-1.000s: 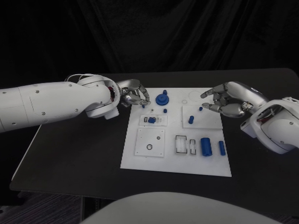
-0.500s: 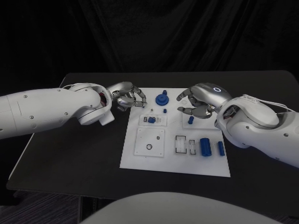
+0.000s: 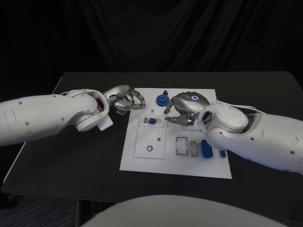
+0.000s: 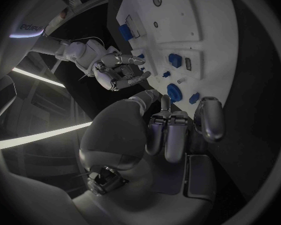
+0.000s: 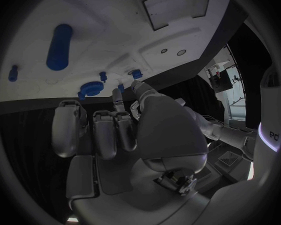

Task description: Assemble the parts on the task board

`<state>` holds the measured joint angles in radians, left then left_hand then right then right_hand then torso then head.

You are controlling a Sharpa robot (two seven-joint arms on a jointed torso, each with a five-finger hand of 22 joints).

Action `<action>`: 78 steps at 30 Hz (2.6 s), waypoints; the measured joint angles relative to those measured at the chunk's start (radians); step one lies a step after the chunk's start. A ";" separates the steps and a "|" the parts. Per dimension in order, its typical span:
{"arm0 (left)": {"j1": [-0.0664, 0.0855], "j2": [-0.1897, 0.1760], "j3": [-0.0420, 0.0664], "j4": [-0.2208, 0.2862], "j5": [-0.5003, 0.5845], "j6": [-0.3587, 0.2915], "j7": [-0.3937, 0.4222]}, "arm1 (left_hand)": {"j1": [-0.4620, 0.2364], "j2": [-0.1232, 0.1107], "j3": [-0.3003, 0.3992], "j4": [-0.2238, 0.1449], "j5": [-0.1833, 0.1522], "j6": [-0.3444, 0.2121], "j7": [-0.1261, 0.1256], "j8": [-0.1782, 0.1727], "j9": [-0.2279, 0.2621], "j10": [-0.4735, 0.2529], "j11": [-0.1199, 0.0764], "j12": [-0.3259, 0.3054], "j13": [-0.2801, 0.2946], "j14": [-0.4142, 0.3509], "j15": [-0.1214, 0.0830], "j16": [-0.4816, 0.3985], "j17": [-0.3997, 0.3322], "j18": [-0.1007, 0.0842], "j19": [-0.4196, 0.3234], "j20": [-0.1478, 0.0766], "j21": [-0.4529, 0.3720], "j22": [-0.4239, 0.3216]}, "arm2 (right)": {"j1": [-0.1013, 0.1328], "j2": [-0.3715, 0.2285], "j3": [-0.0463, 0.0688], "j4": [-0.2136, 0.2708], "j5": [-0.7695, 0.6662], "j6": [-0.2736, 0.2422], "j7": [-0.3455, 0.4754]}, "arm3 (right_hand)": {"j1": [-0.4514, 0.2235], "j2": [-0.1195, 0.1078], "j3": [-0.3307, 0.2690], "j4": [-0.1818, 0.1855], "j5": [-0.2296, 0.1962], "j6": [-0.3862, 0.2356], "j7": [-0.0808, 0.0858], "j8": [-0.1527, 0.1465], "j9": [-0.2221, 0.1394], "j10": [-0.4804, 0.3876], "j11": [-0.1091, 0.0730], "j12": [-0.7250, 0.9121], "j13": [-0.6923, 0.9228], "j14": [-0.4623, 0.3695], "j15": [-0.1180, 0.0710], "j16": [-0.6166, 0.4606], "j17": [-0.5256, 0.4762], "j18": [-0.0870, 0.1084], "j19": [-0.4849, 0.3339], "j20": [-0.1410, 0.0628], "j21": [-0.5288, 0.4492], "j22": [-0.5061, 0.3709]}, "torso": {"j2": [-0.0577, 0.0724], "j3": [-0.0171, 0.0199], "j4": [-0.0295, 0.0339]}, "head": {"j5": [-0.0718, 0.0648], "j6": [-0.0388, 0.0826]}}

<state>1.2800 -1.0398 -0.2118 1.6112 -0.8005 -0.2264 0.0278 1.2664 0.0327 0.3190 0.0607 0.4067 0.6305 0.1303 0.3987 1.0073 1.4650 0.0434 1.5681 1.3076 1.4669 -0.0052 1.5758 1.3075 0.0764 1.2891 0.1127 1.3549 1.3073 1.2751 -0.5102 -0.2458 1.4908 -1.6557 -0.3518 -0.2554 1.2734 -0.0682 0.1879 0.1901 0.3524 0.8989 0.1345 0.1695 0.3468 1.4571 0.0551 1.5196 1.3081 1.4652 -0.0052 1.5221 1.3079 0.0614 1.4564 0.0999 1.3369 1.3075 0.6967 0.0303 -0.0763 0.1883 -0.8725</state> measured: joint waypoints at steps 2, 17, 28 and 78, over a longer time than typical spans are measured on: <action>-0.001 0.000 0.000 0.000 0.002 -0.002 0.003 | 0.000 0.000 0.000 0.000 0.000 0.000 0.000 0.000 0.000 0.000 0.000 0.000 0.000 0.000 0.000 0.000 0.000 0.000 0.000 0.000 0.000 0.000 | -0.006 0.012 0.001 -0.008 -0.010 0.007 -0.006 | -0.001 0.001 0.000 0.000 -0.005 0.000 0.000 0.000 0.005 0.001 -0.001 0.002 0.000 0.000 0.000 0.000 0.000 0.000 0.000 0.000 0.002 0.000 | 0.001 -0.0030 0.0011 | -0.002 0.000; -0.014 -0.001 0.000 -0.008 0.007 -0.019 0.015 | 0.004 -0.004 0.000 0.006 0.009 0.015 0.000 0.015 -0.011 0.004 0.003 0.000 0.000 -0.002 0.005 0.000 0.000 0.000 0.003 0.004 0.000 0.001 | -0.034 0.078 0.007 -0.053 -0.052 0.017 -0.026 | -0.025 0.001 -0.011 -0.006 -0.063 -0.069 0.011 -0.033 0.024 0.008 0.005 0.006 0.000 0.000 0.000 0.008 0.000 0.000 0.004 0.004 0.026 0.000 | 0.006 -0.0173 0.0123 | -0.013 0.000; -0.020 0.001 0.000 -0.013 0.009 -0.020 0.014 | 0.004 -0.004 -0.003 0.009 0.012 0.022 0.000 0.021 -0.016 0.004 0.003 0.000 0.000 0.000 0.007 0.000 0.000 0.000 0.003 0.003 0.000 0.001 | -0.044 0.105 0.008 -0.067 -0.060 -0.003 -0.026 | -0.029 0.005 -0.014 -0.008 -0.063 -0.081 0.016 -0.041 0.020 0.002 0.011 0.006 0.000 0.003 0.003 0.008 0.000 0.000 0.000 0.007 0.021 0.000 | 0.006 -0.0182 0.0134 | -0.014 0.000; -0.027 0.023 0.000 -0.024 0.010 -0.018 0.011 | 0.008 -0.008 -0.006 0.017 0.016 0.033 -0.004 0.027 -0.028 0.003 0.003 0.000 0.000 0.000 0.007 0.000 0.000 0.000 0.003 0.003 -0.004 0.000 | -0.108 0.163 0.010 -0.172 -0.064 -0.113 0.036 | 0.059 0.028 0.086 -0.177 0.103 -0.018 -0.034 0.123 0.152 -0.029 -0.026 -0.016 -0.001 0.001 -0.021 -0.006 -0.001 0.001 -0.043 -0.014 -0.001 0.000 | 0.005 -0.0195 0.0125 | -0.025 0.000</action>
<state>1.2535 -1.0173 -0.2118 1.5871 -0.7905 -0.2445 0.0384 1.2742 0.0246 0.3134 0.0775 0.4230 0.6630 0.1268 0.4262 0.9792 1.4684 0.0467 1.5681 1.3076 1.4669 0.0019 1.5758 1.3074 0.0764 1.2924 0.1161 1.3508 1.3076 1.1668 -0.3470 -0.2360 1.3192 -1.7200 -0.4646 -0.2191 1.3323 -0.0400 0.2737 0.0133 0.4554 0.8805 0.1010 0.2921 0.4992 1.4277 0.0296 1.5033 1.3074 1.4658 -0.0259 1.5157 1.3074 0.0621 1.4134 0.0856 1.3358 1.3075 0.7022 0.0108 -0.0639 0.1634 -0.8726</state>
